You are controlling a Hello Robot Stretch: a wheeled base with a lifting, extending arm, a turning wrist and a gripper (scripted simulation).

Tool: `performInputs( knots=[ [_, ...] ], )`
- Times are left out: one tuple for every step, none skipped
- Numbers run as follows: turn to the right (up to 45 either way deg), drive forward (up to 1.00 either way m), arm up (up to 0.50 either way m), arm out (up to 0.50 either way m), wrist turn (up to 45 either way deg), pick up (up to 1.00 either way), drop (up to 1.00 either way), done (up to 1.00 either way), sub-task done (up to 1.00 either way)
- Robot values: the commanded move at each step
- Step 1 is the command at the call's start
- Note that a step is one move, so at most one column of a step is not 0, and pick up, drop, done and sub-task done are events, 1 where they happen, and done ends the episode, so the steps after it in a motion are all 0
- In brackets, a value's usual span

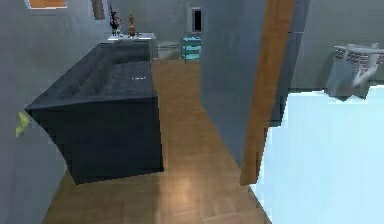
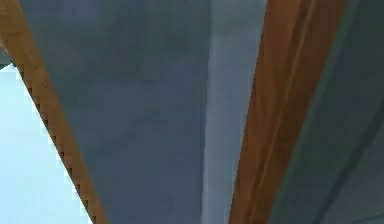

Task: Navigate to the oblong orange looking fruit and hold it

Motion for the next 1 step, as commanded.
performInputs(
  knots=[
    [30.0,0.00,0.00,0.00,0.0,0.00,0.00,0.00,0.00]
  ],
)
